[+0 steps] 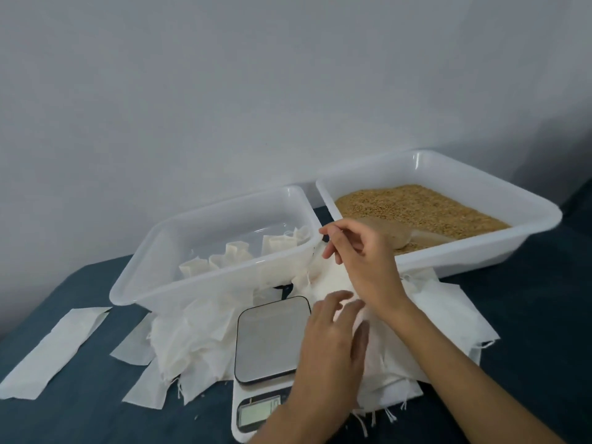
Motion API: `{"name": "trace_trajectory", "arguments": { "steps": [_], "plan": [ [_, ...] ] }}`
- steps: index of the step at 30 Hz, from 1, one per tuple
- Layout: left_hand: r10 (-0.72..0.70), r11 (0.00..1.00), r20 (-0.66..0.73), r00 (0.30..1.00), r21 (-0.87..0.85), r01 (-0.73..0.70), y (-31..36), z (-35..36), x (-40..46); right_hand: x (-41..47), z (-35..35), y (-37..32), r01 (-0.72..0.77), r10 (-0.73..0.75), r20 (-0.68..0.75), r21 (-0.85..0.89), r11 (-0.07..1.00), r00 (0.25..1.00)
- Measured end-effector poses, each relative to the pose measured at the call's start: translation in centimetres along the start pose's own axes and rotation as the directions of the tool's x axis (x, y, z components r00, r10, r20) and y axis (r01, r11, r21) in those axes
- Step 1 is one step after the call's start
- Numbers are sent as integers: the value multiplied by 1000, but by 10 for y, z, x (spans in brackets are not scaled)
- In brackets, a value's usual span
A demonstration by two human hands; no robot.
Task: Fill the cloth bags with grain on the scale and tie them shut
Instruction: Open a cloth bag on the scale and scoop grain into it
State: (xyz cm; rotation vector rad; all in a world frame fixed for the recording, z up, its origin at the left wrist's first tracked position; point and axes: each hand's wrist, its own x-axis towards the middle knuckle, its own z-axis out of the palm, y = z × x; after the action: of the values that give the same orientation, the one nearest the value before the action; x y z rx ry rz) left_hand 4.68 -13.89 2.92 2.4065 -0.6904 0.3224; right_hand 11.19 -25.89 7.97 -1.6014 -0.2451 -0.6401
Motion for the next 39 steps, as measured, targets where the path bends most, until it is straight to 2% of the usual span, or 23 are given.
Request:
{"name": "trace_trajectory", "arguments": {
  "steps": [3,7,10,16,19,22,25,27,30,32,36,39],
  "plan": [
    [-46,994,159,986,105,30,-10,-6,12,1,-1,0,-9,9,-5,26,1000,1000],
    [-41,994,164,986,108,24,-14,-5,12,1,-1,-1,-24,25,-17,26,999,1000],
    [-48,998,128,991,45,42,-19,-5,17,0,-1,-3,-23,23,-9,18,1000,1000],
    [-115,980,156,981,-145,138,-30,-24,32,2,-2,0,-25,26,-7,31,999,1000],
    [-138,921,158,978,-343,186,-42,-40,43,2,0,1,-13,12,16,38,999,1000],
    [-171,788,74,983,-589,181,-61,-58,50,0,3,3,-87,78,141,54,995,987],
    [-279,605,17,960,-773,189,-78,-72,52,-2,9,9,-201,195,355,-19,979,915],
    [-337,540,14,941,-816,205,-86,-74,50,-6,13,12,-262,250,452,-38,964,856],
    [-405,521,-36,914,-830,198,-96,-68,43,-10,16,13,-352,299,477,24,936,826],
    [-429,479,-43,902,-858,187,-100,-64,39,-10,16,14,-381,321,434,56,923,841],
    [-381,535,46,924,-804,260,-107,-58,36,-9,17,17,-324,291,357,36,945,888],
    [-354,530,49,934,-812,244,-111,-59,37,-10,21,22,-310,294,363,-14,951,884]
  ]
}}
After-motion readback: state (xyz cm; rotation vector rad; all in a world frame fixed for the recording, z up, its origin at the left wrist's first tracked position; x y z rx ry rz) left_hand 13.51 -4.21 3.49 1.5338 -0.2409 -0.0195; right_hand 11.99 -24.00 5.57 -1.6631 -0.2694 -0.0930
